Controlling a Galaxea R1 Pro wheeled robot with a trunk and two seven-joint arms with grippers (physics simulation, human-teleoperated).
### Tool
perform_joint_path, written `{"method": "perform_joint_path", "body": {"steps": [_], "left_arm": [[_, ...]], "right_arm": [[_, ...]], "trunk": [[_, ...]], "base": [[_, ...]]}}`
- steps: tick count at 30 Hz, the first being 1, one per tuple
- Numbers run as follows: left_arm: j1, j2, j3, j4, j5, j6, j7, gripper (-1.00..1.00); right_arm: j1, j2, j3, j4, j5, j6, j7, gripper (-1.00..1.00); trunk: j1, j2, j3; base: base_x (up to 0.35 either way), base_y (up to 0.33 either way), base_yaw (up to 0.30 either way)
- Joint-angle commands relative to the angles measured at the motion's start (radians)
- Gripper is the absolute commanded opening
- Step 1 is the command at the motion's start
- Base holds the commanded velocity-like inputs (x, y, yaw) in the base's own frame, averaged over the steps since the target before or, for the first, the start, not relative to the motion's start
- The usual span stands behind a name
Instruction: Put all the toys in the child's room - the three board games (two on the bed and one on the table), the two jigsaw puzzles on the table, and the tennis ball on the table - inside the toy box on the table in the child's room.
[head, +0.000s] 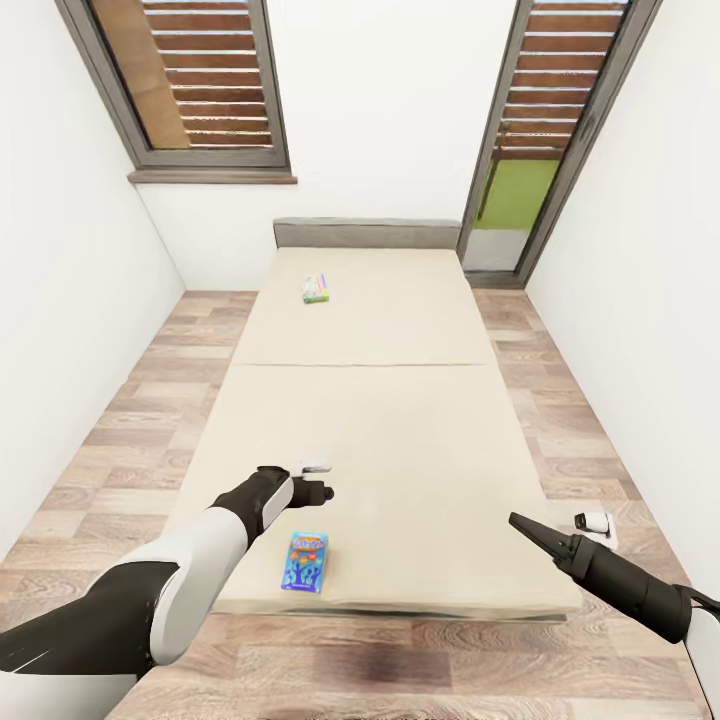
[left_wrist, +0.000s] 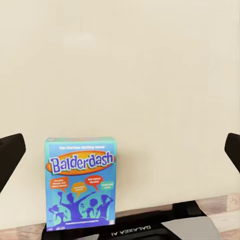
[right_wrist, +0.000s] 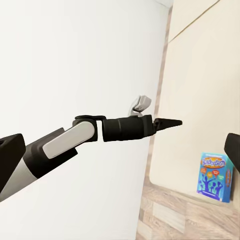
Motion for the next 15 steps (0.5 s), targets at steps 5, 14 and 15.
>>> {"method": "perform_joint_path", "body": {"steps": [5,14,15], "left_arm": [[0.0,0.0,0.004,-0.002,0.0,0.006,-0.002,1.0],[0.0,0.0,0.003,-0.006,0.001,0.005,-0.007,1.0],[0.001,0.0,0.003,-0.006,0.001,0.005,-0.008,1.0]], "right_arm": [[-0.001,0.0,-0.001,0.0,0.0,0.004,0.002,1.0],[-0.001,0.0,-0.001,0.0,0.0,0.004,0.002,1.0],[-0.001,0.0,-0.001,0.0,0.0,0.004,0.002,1.0]], "trunk": [[0.0,-0.002,-0.01],[0.0,-0.002,-0.025],[0.0,-0.002,-0.026]], "base": [[0.0,0.0,0.0],[0.0,0.0,0.0],[0.0,0.0,0.0]]}}
